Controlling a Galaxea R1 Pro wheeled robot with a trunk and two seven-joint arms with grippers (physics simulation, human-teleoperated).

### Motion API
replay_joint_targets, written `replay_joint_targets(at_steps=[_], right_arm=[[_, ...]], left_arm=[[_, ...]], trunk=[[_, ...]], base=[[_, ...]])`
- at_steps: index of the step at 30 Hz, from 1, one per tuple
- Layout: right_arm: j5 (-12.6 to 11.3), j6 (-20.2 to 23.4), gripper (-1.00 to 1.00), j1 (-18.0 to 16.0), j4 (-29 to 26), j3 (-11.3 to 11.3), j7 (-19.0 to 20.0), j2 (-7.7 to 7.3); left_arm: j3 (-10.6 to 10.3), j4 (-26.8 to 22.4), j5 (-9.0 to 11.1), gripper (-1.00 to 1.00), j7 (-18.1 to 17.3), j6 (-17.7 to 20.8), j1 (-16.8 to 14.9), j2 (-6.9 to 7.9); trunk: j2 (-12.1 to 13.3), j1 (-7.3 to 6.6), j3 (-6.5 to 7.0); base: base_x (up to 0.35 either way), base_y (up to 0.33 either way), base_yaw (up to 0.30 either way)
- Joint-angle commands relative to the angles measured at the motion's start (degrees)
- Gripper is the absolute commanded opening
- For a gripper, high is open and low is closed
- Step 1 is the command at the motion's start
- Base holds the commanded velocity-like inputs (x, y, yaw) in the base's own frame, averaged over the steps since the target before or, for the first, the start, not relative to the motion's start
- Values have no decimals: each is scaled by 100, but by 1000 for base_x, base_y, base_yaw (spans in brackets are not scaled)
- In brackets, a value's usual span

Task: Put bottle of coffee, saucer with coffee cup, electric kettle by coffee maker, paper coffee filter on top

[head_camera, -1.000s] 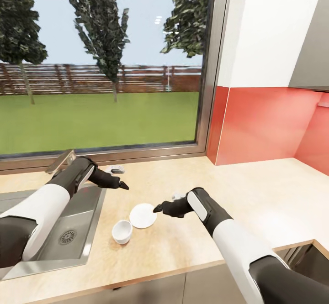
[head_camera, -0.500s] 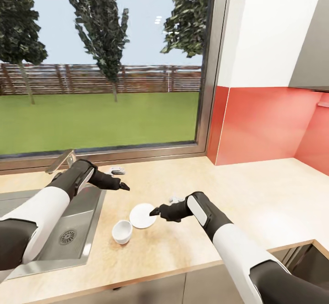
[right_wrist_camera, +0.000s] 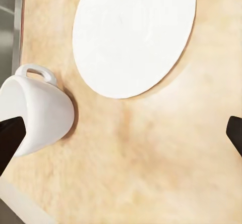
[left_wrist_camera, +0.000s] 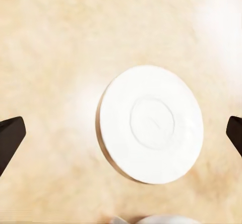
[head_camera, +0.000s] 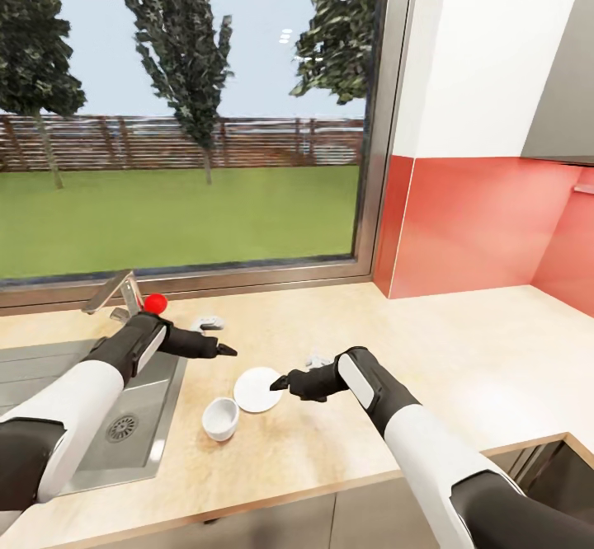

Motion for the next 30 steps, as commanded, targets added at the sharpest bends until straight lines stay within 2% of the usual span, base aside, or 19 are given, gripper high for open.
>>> replay_joint_targets(at_steps=[1, 8, 19, 26, 30], right_arm=[[60, 12, 100, -6, -1, 3, 52, 0], [60, 12, 100, -6, -1, 3, 52, 0], [60, 12, 100, -6, 6, 7, 43, 0], [56, -6, 100, 5, 48, 24, 49, 0], [43, -453, 100, 64, 123, 112, 60, 0]], left_arm=[[-13, 5, -6, 100, -23, 30, -3, 4], [-11, 21, -23, 100, -25, 23, 6, 10], [-19, 21, -43, 100, -25, 13, 73, 48], [-20, 21, -52, 100, -18, 11, 219, 76], [-20, 21, -57, 100, -17, 11, 336, 91]], trunk=[[-13, 4, -13], [-13, 4, -12], [-13, 4, -5], [-13, 4, -5], [-13, 4, -5]], base=[[0, 0, 0], [0, 0, -61], [4, 0, -243], [141, 128, -59], [55, 44, -5]])
